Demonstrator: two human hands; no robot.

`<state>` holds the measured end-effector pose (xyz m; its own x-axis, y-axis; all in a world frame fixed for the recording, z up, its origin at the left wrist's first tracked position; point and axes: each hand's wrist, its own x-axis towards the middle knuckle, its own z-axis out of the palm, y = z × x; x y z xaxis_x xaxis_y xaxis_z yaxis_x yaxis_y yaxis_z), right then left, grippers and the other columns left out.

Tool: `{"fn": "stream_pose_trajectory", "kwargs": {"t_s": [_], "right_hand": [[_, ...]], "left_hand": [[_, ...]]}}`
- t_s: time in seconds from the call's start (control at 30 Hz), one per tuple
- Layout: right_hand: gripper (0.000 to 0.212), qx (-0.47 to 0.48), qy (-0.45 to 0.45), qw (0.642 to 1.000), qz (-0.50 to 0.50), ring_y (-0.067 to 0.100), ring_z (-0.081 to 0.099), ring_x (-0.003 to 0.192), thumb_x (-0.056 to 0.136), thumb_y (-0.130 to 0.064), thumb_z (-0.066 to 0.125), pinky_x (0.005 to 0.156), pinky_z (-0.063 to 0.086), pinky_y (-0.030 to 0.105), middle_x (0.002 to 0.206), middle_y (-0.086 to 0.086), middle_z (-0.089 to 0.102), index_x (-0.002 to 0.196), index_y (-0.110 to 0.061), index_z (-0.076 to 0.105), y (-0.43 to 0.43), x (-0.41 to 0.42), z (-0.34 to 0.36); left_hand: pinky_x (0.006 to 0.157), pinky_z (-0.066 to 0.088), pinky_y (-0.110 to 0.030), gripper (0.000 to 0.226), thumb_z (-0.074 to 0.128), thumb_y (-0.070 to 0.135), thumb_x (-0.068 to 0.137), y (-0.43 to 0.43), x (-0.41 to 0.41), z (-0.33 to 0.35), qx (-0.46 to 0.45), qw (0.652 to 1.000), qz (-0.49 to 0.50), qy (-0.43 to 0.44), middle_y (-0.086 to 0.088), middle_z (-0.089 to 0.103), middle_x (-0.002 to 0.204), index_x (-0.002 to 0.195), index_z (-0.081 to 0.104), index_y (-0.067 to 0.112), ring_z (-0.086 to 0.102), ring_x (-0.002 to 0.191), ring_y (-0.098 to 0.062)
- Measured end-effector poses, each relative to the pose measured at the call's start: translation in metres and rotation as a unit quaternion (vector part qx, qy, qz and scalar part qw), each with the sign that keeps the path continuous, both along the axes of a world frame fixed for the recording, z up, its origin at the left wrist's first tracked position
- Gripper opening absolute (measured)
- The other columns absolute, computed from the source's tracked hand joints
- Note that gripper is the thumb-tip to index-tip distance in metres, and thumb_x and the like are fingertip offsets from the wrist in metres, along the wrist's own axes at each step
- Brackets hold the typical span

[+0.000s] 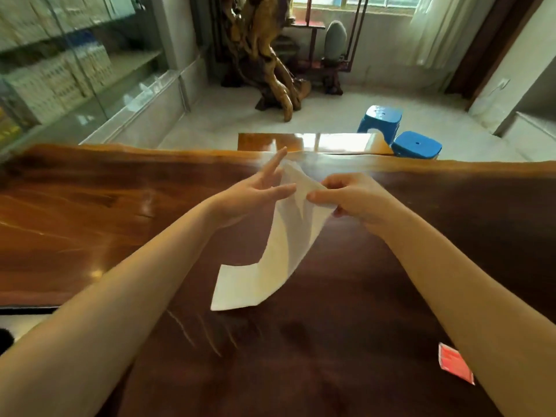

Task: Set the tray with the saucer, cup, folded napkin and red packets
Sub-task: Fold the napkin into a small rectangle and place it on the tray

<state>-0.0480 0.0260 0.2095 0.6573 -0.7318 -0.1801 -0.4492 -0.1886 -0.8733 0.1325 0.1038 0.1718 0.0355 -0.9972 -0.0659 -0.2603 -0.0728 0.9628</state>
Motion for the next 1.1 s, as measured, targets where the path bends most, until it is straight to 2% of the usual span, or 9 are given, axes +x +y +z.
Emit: {"fn": "stream_pose_trajectory", "kwargs": {"t_s": [0.13,0.23,0.3,0.4,0.57,0.73,0.83,1.0,1.1], "right_hand": [[0.007,-0.037,0.010,0.999,0.031,0.011,0.060,0.079,0.081,-0.024,0.070,0.061,0.048,0.016,0.085,-0.001,0.063,0.082,-0.019,0.065,0.005,0.004,0.059],[0.006,-0.063,0.041,0.996,0.038,0.011,0.061,0.077,0.081,-0.026,0.069,0.059,0.047,0.015,0.084,-0.004,0.064,0.082,-0.022,0.065,0.003,0.005,0.089],[0.011,-0.072,0.051,0.995,0.043,0.009,0.057,0.072,0.082,-0.025,0.069,0.057,0.044,0.016,0.082,-0.003,0.063,0.089,-0.017,0.067,0.001,0.003,0.104],[0.010,-0.103,0.039,0.993,0.039,0.010,0.047,0.064,0.081,-0.023,0.070,0.053,0.039,0.016,0.072,-0.001,0.057,0.085,-0.013,0.070,-0.003,0.001,0.123],[0.019,-0.243,0.076,0.967,0.010,0.005,0.046,0.063,0.083,-0.029,0.068,0.048,0.034,0.014,0.072,-0.006,0.055,0.093,-0.013,0.072,-0.022,0.008,0.128],[0.023,-0.259,0.057,0.964,-0.022,0.012,0.060,0.058,0.086,-0.027,0.066,0.043,0.046,0.009,0.079,0.003,0.065,0.100,-0.009,0.070,-0.043,0.021,0.113],[0.022,-0.268,-0.009,0.962,-0.054,0.021,0.069,0.068,0.086,-0.023,0.066,0.063,0.058,0.024,0.091,0.012,0.071,0.100,-0.007,0.071,-0.052,0.029,0.106],[0.019,-0.317,-0.052,0.945,-0.061,0.016,0.067,0.067,0.086,-0.020,0.065,0.066,0.055,0.019,0.087,0.011,0.072,0.097,-0.006,0.072,-0.049,0.027,0.087],[0.015,-0.366,-0.014,0.930,-0.015,0.011,0.060,0.063,0.088,-0.018,0.062,0.063,0.046,0.020,0.072,0.004,0.068,0.087,-0.008,0.074,-0.027,0.008,0.056]], "left_hand": [[0.093,0.051,-0.033,0.048,0.061,0.022,0.084,0.010,0.011,0.056,-0.025,1.000,0.009,0.005,0.000,0.062,0.119,0.131,0.049,0.020,0.061,0.109,-0.014],[0.089,0.049,-0.053,0.017,0.065,0.017,0.084,0.018,0.010,0.079,-0.046,0.997,0.055,-0.007,-0.007,0.069,0.098,0.101,0.067,0.020,0.063,0.097,-0.040],[0.085,0.052,-0.050,0.009,0.065,0.018,0.085,0.020,0.008,0.093,-0.069,0.995,0.070,-0.007,-0.001,0.071,0.086,0.092,0.069,0.021,0.067,0.086,-0.031],[0.076,0.056,-0.026,0.009,0.060,0.012,0.087,0.016,0.007,0.112,-0.106,0.992,0.055,-0.036,0.006,0.070,0.079,0.092,0.067,0.013,0.067,0.077,-0.008],[0.058,0.050,-0.014,0.016,0.066,0.015,0.084,-0.006,0.010,0.128,-0.098,0.983,0.103,-0.119,-0.003,0.066,0.081,0.098,0.069,0.008,0.058,0.068,-0.009],[0.043,0.039,-0.007,0.022,0.072,0.019,0.079,-0.034,0.016,0.132,-0.104,0.961,0.173,-0.187,0.002,0.060,0.069,0.097,0.071,0.006,0.049,0.057,-0.007],[0.044,0.039,-0.008,0.017,0.073,0.022,0.078,-0.043,0.018,0.135,-0.143,0.939,0.214,-0.227,0.006,0.059,0.063,0.093,0.072,0.012,0.051,0.051,-0.005],[0.053,0.054,-0.016,0.018,0.072,0.015,0.079,-0.033,0.017,0.124,-0.165,0.940,0.206,-0.216,-0.012,0.070,0.078,0.093,0.071,0.004,0.065,0.054,-0.003],[0.065,0.055,-0.016,0.013,0.070,0.012,0.080,-0.003,0.003,0.087,-0.154,0.938,0.182,-0.252,-0.006,0.071,0.079,0.092,0.072,0.007,0.065,0.063,-0.002]]}}
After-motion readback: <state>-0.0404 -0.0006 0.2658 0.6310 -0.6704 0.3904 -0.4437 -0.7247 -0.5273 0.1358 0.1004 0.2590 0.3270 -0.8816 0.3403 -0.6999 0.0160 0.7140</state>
